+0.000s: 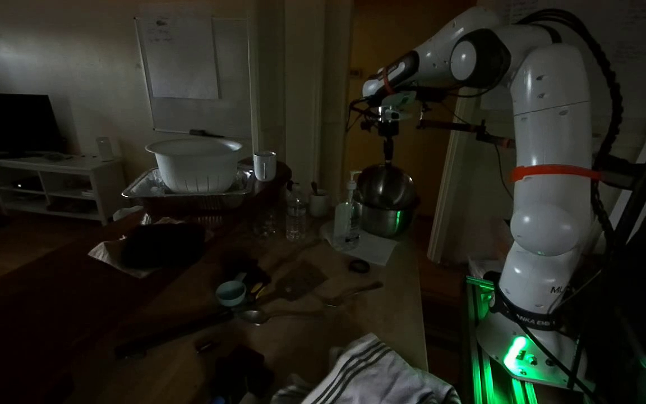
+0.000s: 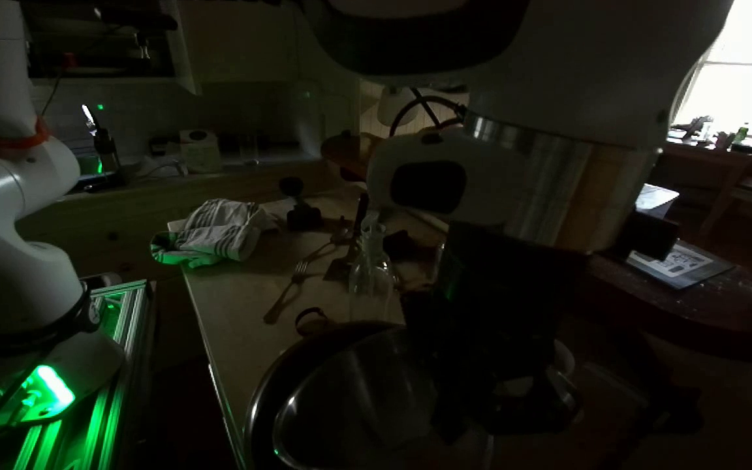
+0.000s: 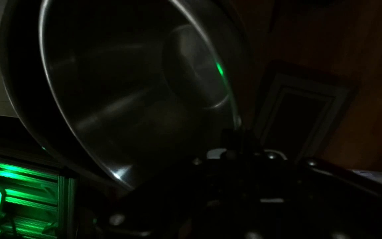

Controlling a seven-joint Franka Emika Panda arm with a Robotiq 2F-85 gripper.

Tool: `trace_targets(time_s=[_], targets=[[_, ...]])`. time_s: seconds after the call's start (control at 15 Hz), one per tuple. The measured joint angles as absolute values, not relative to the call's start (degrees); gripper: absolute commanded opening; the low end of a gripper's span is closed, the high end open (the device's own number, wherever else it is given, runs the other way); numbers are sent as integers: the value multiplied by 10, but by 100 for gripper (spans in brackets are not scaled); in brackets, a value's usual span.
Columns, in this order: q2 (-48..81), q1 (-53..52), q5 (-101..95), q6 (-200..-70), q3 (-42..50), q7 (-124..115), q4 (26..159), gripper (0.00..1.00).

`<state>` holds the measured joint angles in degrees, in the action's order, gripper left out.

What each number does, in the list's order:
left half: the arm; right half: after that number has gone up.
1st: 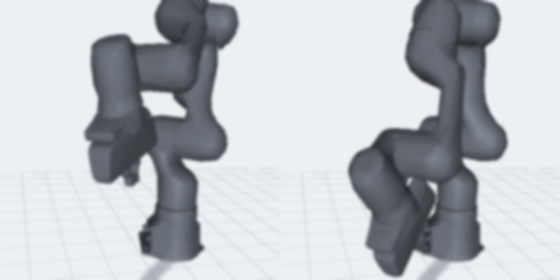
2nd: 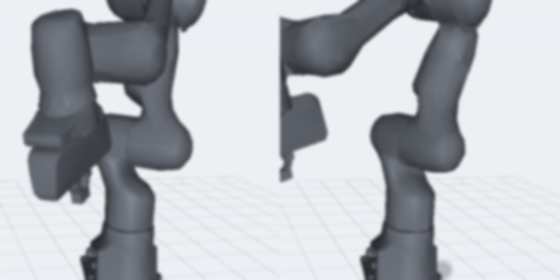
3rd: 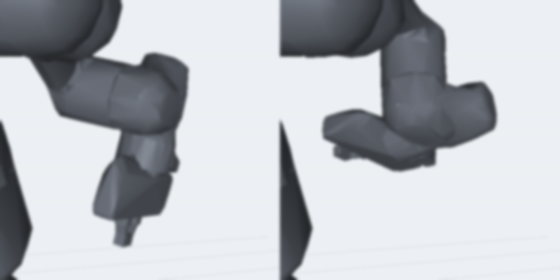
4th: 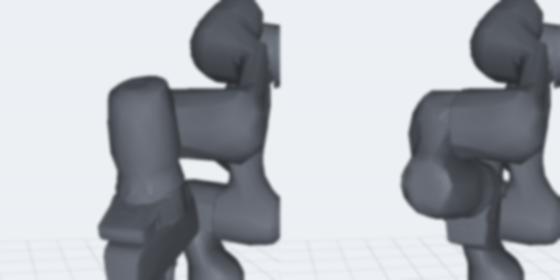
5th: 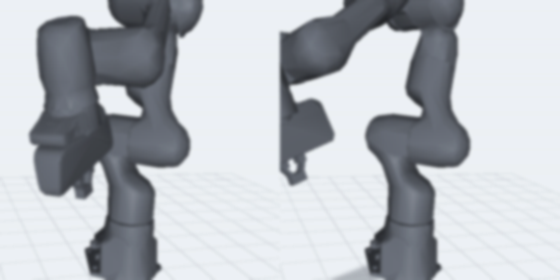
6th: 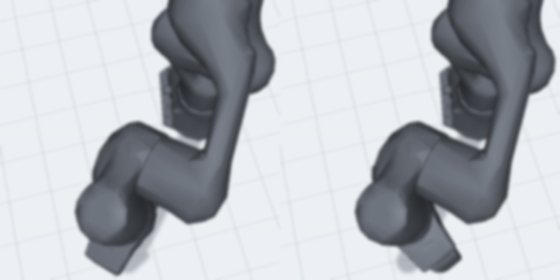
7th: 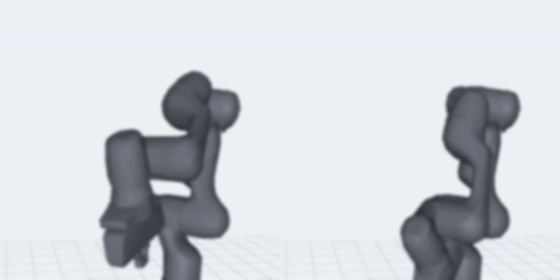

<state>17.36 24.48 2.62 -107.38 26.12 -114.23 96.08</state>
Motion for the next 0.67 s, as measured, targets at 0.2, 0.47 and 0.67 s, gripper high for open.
trace_targets(time_s=[0.2,0.47,0.67], targets=[[157,245,26,-1064,260,-1142,953,2],[135,243,32,-1043,251,-1142,946,2],[117,238,36,-1035,242,-1142,945,2]])
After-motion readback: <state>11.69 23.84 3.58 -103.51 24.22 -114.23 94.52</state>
